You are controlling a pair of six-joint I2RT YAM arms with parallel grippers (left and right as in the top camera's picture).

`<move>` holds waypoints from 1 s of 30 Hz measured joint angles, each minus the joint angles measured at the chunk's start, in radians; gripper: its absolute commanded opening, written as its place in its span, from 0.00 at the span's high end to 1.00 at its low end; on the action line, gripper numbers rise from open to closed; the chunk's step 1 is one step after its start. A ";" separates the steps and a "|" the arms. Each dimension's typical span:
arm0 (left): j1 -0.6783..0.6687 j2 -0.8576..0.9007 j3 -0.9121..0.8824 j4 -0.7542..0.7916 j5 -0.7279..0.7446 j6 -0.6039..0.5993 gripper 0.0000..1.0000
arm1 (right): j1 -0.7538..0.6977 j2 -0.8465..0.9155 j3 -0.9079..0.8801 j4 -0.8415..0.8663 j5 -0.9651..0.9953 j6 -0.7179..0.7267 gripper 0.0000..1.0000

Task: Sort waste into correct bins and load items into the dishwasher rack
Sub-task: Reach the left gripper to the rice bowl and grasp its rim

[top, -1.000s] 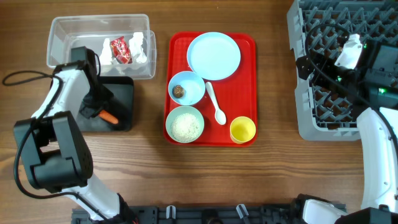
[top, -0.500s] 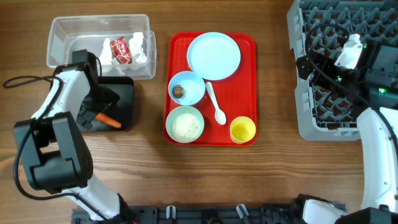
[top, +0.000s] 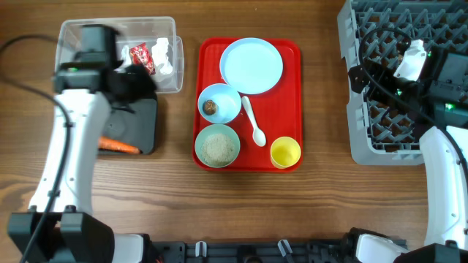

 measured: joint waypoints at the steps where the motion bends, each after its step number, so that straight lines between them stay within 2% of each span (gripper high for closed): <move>1: -0.039 0.003 0.000 -0.001 0.008 0.031 0.05 | 0.000 0.000 0.000 0.000 0.002 0.000 0.00; 6: -0.275 0.049 0.000 0.003 0.044 0.165 0.09 | 0.000 0.000 0.000 0.000 0.002 0.000 0.00; 14: -0.493 0.161 0.000 0.015 0.061 0.225 0.19 | 0.000 0.000 0.000 -0.002 0.002 0.000 0.00; 18: -0.557 0.214 0.000 0.024 0.072 0.229 0.21 | 0.000 0.000 0.000 -0.005 0.002 0.000 0.00; 19: -0.568 0.229 0.000 0.029 0.077 0.229 0.24 | 0.000 0.000 0.000 -0.005 0.002 0.000 0.00; 21: -0.591 0.267 0.000 0.038 0.089 0.231 0.39 | 0.000 0.000 0.000 -0.005 0.002 0.000 0.00; 22: -0.598 0.282 0.000 0.038 0.093 0.230 0.42 | 0.000 0.000 0.000 -0.005 0.002 0.000 0.00; 25: -0.625 0.336 0.000 0.038 0.100 0.236 0.44 | 0.000 0.000 0.000 -0.006 0.003 0.000 0.00; 30: -0.639 0.390 0.000 0.038 0.103 0.225 0.53 | 0.000 0.000 0.000 -0.016 0.006 0.000 0.00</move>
